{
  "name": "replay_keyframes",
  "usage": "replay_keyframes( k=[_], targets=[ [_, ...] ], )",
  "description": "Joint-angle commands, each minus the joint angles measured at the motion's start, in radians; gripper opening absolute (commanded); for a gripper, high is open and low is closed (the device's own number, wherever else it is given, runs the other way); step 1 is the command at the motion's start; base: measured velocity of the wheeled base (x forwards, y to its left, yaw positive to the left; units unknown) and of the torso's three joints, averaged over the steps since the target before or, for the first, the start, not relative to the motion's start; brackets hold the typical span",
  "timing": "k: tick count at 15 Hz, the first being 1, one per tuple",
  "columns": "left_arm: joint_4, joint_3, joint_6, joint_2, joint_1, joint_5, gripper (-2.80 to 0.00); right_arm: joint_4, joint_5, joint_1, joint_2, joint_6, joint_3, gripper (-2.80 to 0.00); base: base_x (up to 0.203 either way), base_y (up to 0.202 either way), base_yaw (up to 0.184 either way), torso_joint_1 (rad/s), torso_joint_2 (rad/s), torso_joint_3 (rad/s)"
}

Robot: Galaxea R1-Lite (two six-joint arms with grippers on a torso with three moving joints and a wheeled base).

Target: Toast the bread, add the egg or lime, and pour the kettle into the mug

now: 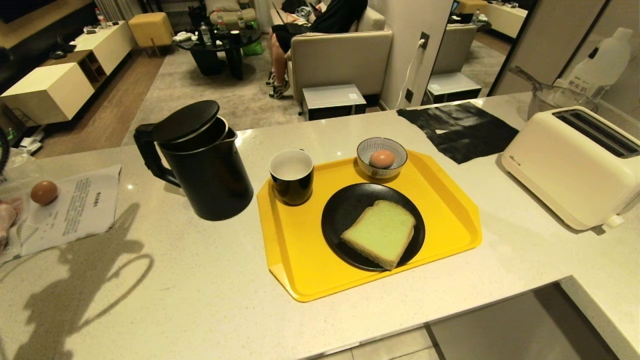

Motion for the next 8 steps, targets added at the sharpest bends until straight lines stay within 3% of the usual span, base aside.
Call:
replay_keyframes(
  k=[1, 8],
  targets=[
    [0.174, -0.095, 0.06, -0.151, -0.034, 0.038, -2.8, 0.0, 0.0, 0.0, 0.001, -0.001, 0.026, -2.8, 0.0, 0.0, 0.0, 0.0, 0.0, 0.0],
    [0.413, -0.106, 0.09, -0.488, 0.006, 0.065, -2.8, 0.0, 0.001, 0.0, 0.001, -0.001, 0.026, -2.8, 0.0, 0.0, 0.0, 0.0, 0.0, 0.0]
  ],
)
